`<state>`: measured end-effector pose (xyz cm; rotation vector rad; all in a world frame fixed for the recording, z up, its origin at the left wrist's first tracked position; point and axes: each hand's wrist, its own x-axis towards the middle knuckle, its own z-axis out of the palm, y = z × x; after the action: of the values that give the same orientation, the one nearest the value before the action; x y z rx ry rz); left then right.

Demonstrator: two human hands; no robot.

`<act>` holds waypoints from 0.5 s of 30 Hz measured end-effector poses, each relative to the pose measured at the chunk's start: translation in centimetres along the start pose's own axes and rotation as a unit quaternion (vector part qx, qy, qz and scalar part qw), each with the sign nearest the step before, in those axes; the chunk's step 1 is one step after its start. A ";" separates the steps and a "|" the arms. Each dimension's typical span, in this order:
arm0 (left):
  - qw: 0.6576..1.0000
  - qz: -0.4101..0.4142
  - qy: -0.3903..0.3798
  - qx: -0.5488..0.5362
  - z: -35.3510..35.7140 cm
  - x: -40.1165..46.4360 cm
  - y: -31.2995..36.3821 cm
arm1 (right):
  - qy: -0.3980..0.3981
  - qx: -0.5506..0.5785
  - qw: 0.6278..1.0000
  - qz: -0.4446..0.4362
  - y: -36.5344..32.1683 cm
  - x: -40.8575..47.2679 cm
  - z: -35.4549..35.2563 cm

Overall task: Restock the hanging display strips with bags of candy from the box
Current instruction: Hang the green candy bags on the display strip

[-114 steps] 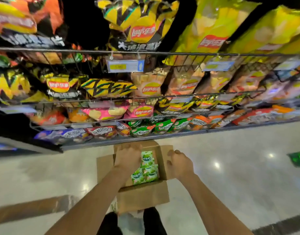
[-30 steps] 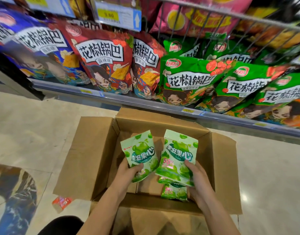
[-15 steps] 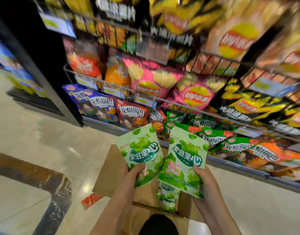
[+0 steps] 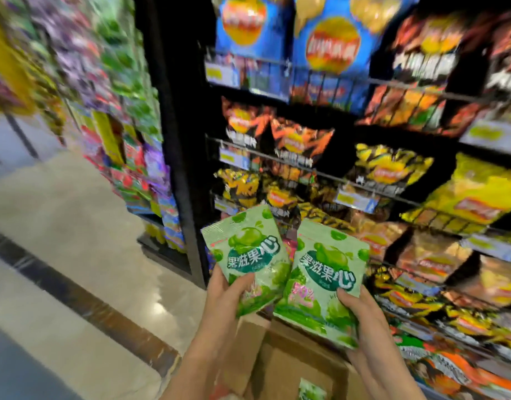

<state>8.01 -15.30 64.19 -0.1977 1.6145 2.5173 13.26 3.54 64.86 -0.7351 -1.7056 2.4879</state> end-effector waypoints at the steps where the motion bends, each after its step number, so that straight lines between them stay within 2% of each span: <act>1: 1.000 0.014 0.001 -0.007 -0.1 -0.4 1.9 | -0.008 -0.002 1.000 -0.007 -1.1 -0.4 1.1; 6: 0.997 0.063 0.024 -0.025 -1.5 -2.0 9.4 | -0.039 -0.023 0.998 -0.052 -5.1 -3.0 6.6; 15: 0.987 0.118 0.106 -0.022 -6.2 -3.5 15.3 | -0.114 -0.026 0.989 -0.096 -6.9 -3.9 15.4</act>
<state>8.68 -27.44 75.91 -0.3047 1.7538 2.7955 9.03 -8.29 76.76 -0.2808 -1.8187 2.4812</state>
